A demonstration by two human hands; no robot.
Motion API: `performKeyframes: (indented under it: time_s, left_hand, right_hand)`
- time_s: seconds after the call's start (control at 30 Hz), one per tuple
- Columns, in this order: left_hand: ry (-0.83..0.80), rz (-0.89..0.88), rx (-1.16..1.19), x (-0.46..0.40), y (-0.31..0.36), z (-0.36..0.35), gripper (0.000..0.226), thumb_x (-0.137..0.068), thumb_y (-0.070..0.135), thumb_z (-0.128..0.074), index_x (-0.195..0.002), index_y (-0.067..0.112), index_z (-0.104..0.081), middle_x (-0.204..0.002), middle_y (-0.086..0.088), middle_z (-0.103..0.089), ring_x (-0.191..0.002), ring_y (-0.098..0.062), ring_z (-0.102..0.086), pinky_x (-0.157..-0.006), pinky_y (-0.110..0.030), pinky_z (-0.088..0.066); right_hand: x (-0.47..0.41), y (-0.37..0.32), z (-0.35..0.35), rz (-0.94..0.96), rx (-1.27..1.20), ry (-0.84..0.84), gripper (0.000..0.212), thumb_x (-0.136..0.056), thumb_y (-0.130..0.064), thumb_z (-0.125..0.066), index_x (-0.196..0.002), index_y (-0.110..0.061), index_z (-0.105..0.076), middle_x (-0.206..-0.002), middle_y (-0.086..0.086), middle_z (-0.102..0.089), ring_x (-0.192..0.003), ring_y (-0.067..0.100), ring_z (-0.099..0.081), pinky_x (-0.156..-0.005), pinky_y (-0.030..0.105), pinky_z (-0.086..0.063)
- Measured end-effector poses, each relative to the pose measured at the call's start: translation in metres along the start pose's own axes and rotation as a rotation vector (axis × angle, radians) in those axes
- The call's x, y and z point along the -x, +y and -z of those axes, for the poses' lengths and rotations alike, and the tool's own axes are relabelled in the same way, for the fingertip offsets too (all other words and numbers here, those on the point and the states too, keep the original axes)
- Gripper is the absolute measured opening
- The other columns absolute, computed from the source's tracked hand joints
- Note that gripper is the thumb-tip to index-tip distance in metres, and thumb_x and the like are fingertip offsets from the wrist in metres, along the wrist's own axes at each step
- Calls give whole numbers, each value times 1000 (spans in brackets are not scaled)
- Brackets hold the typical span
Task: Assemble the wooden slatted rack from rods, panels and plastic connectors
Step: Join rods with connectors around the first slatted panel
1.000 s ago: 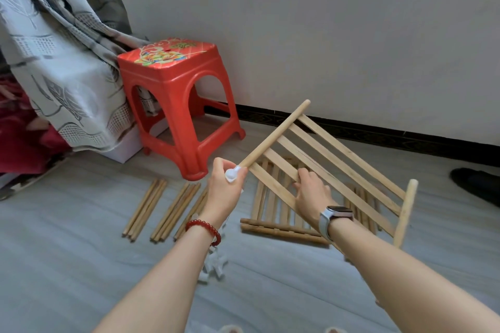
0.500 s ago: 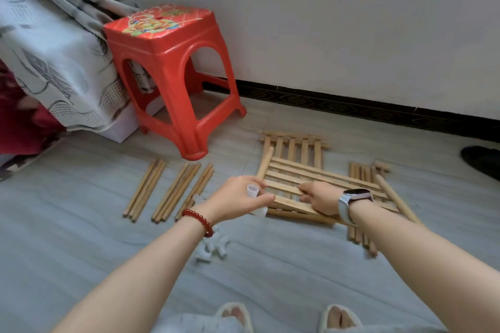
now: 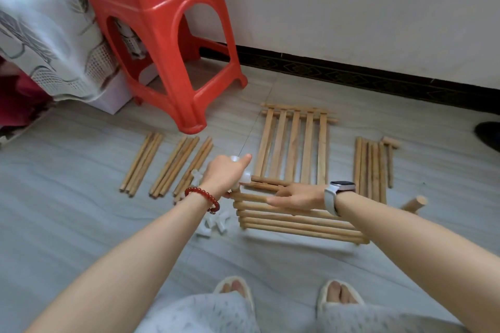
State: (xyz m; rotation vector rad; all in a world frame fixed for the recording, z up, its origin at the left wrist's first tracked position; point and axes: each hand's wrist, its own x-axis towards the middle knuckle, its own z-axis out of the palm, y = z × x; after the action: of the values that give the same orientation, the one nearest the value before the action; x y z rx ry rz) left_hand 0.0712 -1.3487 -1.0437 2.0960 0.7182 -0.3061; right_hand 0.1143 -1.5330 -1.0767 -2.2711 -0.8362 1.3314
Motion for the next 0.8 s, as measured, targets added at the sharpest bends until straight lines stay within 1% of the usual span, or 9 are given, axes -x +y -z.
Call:
performKeyframes:
  time_s: [0.03,0.1,0.17,0.27,0.43,0.57,0.67,0.73,0.8]
  left_hand:
    - [0,-2,-3,-2,0,0,59,-86,57,-50,-95,-1,-59,-84,-17,-69,-78,-32,-69,-73,-49,-57]
    - [-16,-15,0,-4,0,1,65,-87,60,-47,-102,-2,-58,-90,-17,-69,-83,-31,-68,-77,-44,-56]
    - [-31,-58,-24,-5,-2,4,67,-89,61,-40,-96,-1,-61,-93,-17,-69,-86,-31,-65,-72,-34,-50]
    - [-28,-130,-22,-5,-7,6,56,-92,58,-34,-72,9,-52,-86,-19,-70,-75,-26,-67,-62,-33,-40]
    - [10,-145,40,-9,-12,-3,48,-93,52,-35,-72,10,-46,-88,-26,-68,-70,-28,-61,-68,-44,-46]
    - [21,-181,89,-9,-14,-8,49,-94,51,-36,-61,14,-39,-85,-29,-67,-72,-35,-63,-63,-39,-40]
    - [43,-202,69,0,-19,-8,53,-95,48,-37,-53,18,-32,-53,-9,-52,-56,-25,-53,-58,-30,-34]
    - [79,-226,53,4,-20,-4,53,-95,44,-40,-52,16,-32,-51,1,-41,-53,-16,-42,-53,-29,-29]
    - [115,-253,120,3,-18,8,50,-94,41,-45,-57,7,-40,-57,-5,-47,-57,-18,-44,-56,-30,-32]
  right_hand:
    - [-1,2,-2,-20,153,48,54,-91,-60,-39,-131,-26,-48,-126,-13,-52,-111,12,-50,-94,29,-42]
    - [1,3,-7,47,394,206,37,-93,-51,-44,-108,-20,-56,-102,2,-62,-88,23,-56,-71,30,-42]
    - [3,3,-11,121,580,352,32,-95,-48,-41,-104,-18,-51,-93,6,-62,-79,27,-57,-62,30,-39]
    - [1,6,-12,119,739,491,35,-97,-51,-34,-106,-19,-43,-91,4,-65,-77,29,-62,-57,29,-33]
    - [-8,13,-8,126,763,548,31,-98,-47,-34,-107,-18,-42,-92,3,-65,-77,29,-62,-57,29,-34]
    - [-5,11,-4,162,740,529,33,-98,-46,-35,-112,-18,-45,-97,1,-59,-80,25,-59,-58,32,-38]
    - [3,1,-7,158,695,454,30,-98,-42,-36,-113,-19,-48,-100,2,-57,-89,24,-57,-64,33,-41]
    - [7,-9,-4,139,683,418,26,-98,-40,-38,-113,-23,-51,-95,5,-63,-86,27,-60,-61,30,-38]
    - [12,-20,6,143,708,478,23,-98,-38,-38,-111,-26,-52,-85,5,-64,-80,30,-61,-59,29,-37]
